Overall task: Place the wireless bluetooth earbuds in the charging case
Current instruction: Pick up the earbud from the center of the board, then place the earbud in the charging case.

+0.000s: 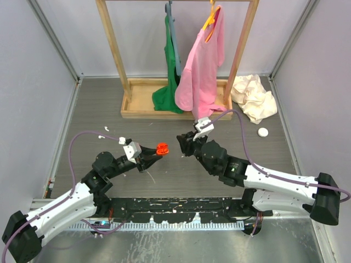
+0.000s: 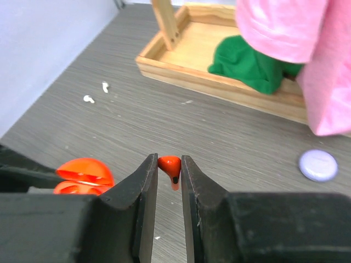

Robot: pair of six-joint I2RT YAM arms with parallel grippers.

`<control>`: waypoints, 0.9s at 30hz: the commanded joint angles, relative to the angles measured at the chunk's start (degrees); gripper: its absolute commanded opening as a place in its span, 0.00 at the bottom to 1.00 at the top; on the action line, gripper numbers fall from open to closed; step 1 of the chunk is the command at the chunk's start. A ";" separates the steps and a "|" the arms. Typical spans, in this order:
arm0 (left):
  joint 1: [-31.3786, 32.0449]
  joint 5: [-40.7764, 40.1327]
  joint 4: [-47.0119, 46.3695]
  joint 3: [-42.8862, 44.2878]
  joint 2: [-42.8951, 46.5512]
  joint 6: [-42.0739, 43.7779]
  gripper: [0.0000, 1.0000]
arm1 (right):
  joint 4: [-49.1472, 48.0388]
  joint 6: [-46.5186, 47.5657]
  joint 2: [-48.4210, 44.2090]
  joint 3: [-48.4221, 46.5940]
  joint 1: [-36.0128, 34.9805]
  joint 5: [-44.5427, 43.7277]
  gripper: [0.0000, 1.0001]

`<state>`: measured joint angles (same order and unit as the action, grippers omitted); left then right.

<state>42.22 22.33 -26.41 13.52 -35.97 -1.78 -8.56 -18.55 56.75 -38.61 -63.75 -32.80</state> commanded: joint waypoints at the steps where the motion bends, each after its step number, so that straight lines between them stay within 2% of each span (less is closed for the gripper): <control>1: 0.03 -1.05 -3.12 -0.23 1.47 1.27 0.05 | -13.74 5.41 -0.29 0.99 -3.64 -0.23 0.23; 12: 0.02 -1.29 -3.20 -0.47 2.33 0.91 0.05 | -27.79 9.61 3.73 3.15 -9.49 2.02 0.23; 27: 0.03 -1.61 -3.56 -0.73 3.43 0.35 0.06 | -31.16 8.04 7.25 4.07 -10.08 5.77 0.23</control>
<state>42.22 21.56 -26.35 12.80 -33.58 -1.87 -35.59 -10.39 63.79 -34.11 -73.45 -28.14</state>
